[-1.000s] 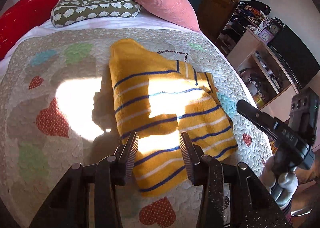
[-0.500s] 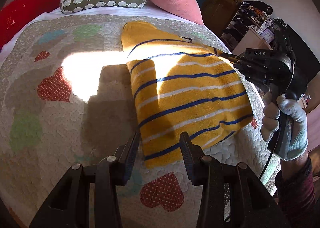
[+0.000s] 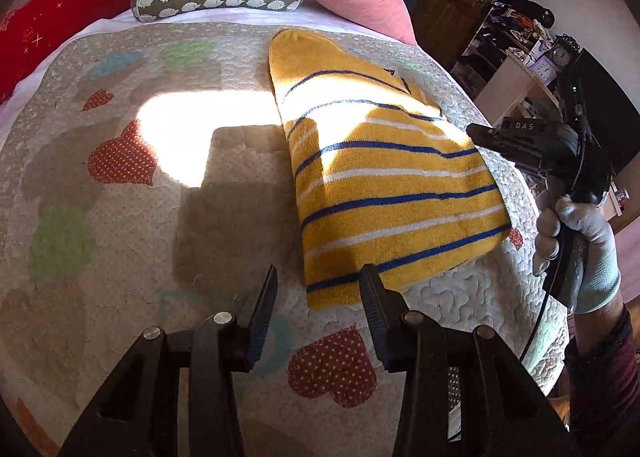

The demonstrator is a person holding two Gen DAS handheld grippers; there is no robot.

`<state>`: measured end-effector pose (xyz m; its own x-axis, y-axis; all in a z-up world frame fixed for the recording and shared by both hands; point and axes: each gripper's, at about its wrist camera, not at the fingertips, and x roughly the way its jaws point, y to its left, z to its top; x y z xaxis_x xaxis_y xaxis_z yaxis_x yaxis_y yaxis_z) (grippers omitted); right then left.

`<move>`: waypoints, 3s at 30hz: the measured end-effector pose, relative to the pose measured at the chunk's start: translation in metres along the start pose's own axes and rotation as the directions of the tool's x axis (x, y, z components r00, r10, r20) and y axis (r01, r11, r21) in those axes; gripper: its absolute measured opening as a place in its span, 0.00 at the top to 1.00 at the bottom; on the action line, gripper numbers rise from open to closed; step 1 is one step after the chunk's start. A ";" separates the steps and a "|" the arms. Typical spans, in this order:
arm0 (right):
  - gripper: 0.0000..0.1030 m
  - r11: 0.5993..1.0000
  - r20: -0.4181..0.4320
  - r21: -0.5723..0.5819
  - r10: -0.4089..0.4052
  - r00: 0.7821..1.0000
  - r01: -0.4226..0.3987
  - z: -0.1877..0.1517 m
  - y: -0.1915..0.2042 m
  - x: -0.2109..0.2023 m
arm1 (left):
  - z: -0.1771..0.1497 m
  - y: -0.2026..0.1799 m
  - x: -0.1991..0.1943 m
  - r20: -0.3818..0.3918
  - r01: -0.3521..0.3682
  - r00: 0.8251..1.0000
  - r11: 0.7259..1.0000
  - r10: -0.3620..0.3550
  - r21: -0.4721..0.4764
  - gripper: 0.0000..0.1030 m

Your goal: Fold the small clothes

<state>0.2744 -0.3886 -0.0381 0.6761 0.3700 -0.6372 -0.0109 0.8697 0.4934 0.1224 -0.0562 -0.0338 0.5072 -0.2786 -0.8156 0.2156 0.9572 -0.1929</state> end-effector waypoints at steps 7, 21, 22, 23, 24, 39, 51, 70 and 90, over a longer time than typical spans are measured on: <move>0.88 0.967 0.041 -0.052 0.252 0.967 -0.250 0.007 0.055 -0.043 | -0.026 0.009 -0.026 0.028 -0.047 0.998 0.998 0.048 -0.052 0.60; 0.82 0.881 -0.143 0.247 0.445 0.884 -0.403 -0.029 0.075 0.060 | -0.066 0.039 -0.059 0.099 -0.133 0.985 0.987 0.142 -0.092 0.51; 0.81 0.885 -0.136 0.217 0.445 0.885 -0.412 -0.029 0.080 0.051 | -0.065 0.042 -0.059 0.094 -0.127 0.986 0.987 0.137 -0.099 0.51; 0.81 0.877 -0.130 0.199 0.467 0.875 -0.438 -0.031 0.085 0.044 | -0.065 0.044 -0.059 0.086 -0.115 0.989 0.987 0.124 -0.110 0.51; 0.79 0.859 -0.131 0.203 0.500 0.856 -0.470 -0.034 0.088 0.041 | -0.065 0.046 -0.059 0.080 -0.098 0.991 0.988 0.108 -0.121 0.51; 0.80 0.844 -0.055 0.324 0.468 0.882 -0.427 -0.180 -0.047 -0.051 | -0.075 0.018 -0.101 0.228 -0.226 0.946 0.973 0.229 -0.039 0.38; 0.63 0.940 0.084 0.160 0.292 0.953 -0.302 -0.211 -0.054 -0.145 | -0.084 -0.037 -0.109 0.242 -0.245 0.945 0.966 0.220 0.081 0.30; 0.60 0.976 0.014 0.001 0.218 0.976 -0.218 -0.227 -0.005 -0.126 | -0.091 -0.044 -0.106 0.233 -0.245 0.948 0.964 0.216 0.104 0.29; 0.58 0.970 -0.008 0.041 0.239 0.971 -0.238 -0.196 -0.017 -0.111 | -0.060 -0.009 -0.079 0.126 -0.086 0.989 0.995 0.079 0.058 0.29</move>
<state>0.0551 -0.3802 -0.0924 0.6481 0.5696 -0.5056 -0.1419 0.7425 0.6547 0.0304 -0.0384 0.0004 0.6239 -0.2100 -0.7527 0.2186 0.9717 -0.0899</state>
